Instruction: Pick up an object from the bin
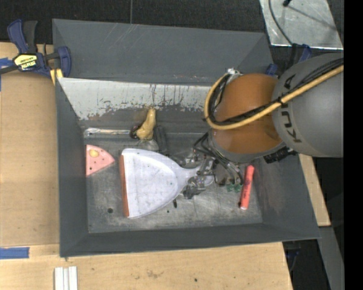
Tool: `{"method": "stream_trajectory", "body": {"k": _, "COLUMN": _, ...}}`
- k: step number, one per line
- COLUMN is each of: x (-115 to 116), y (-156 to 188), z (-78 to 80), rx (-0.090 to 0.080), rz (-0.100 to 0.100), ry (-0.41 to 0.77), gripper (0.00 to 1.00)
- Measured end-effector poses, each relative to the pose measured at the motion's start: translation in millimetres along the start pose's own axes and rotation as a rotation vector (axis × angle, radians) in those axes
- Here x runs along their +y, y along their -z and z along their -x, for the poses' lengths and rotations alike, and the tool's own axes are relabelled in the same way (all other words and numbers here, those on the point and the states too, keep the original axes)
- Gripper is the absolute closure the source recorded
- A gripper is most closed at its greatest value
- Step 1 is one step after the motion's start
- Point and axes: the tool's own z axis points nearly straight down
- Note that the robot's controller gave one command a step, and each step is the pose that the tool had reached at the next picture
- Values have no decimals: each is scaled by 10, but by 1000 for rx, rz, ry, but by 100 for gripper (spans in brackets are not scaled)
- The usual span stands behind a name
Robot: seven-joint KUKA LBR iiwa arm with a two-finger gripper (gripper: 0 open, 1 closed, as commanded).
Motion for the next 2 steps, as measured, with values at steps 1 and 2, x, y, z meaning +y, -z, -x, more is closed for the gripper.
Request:
{"method": "stream_trajectory", "body": {"k": 1, "x": -75, "y": 172, "z": -177, "rx": 8, "rz": 0, "ry": 12, "gripper": 100}}
{"method": "stream_trajectory", "body": {"k": 2, "x": 113, "y": 915, "z": 83, "rx": 5, "rz": 1, "ry": 52, "gripper": 100}}
